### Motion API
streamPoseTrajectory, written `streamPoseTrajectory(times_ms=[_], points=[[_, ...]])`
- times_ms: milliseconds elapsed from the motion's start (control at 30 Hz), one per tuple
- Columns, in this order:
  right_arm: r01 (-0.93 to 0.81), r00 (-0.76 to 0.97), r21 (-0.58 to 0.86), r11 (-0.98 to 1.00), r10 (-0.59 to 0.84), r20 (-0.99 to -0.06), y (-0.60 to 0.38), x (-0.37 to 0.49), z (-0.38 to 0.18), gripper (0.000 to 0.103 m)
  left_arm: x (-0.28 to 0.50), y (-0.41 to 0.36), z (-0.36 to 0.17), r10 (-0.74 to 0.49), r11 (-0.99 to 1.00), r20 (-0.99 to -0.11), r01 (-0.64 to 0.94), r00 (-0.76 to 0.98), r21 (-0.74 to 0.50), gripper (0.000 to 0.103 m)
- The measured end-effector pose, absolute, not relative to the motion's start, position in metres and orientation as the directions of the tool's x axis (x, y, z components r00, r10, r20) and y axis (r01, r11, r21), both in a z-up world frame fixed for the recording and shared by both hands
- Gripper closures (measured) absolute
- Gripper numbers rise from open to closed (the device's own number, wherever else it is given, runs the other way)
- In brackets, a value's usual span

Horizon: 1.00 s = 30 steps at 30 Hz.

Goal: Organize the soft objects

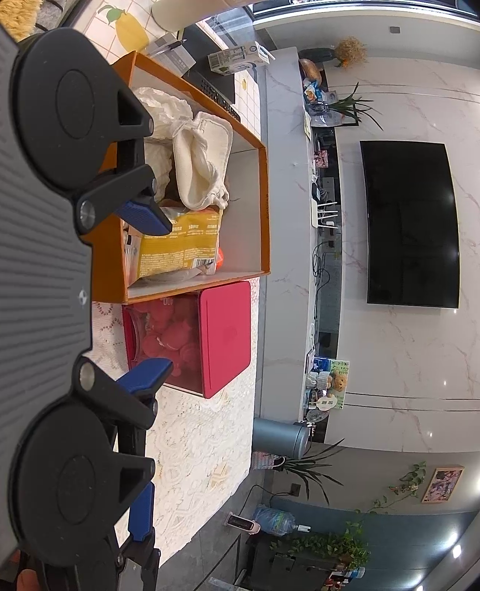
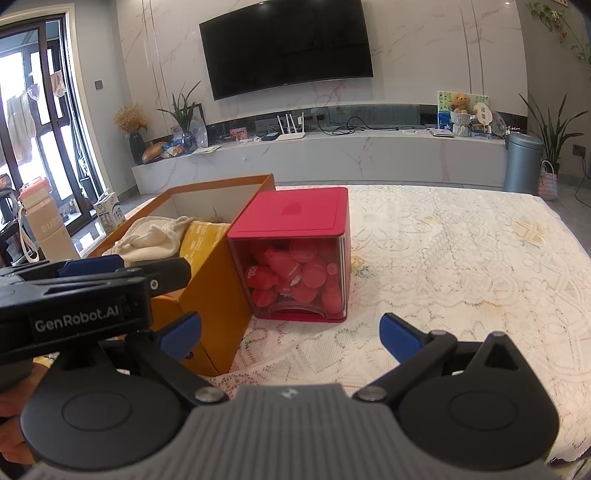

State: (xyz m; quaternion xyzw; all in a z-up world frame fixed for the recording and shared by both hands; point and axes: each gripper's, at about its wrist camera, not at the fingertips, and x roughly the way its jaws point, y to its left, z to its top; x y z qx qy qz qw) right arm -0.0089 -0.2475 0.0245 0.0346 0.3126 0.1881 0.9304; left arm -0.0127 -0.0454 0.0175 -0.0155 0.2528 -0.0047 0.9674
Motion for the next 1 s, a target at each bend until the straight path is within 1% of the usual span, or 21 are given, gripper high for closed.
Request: streamPoseTrajectory(times_ms=[533, 1000], points=[[-0.324, 0.736, 0.176, 0.929, 0.365, -0.571, -0.2474, -0.0092, 0.0238, 0.003, -0.0137, -0.0445, 0.0157, -0.017, 0.999, -0.488, -0.003, 0.873, -0.039, 0.014], [-0.326, 0.736, 0.168, 0.93, 0.361, -0.573, -0.2468, -0.0097, 0.0235, 0.003, -0.014, -0.0453, 0.0152, -0.008, 1.0, -0.482, -0.003, 0.876, -0.021, 0.014]])
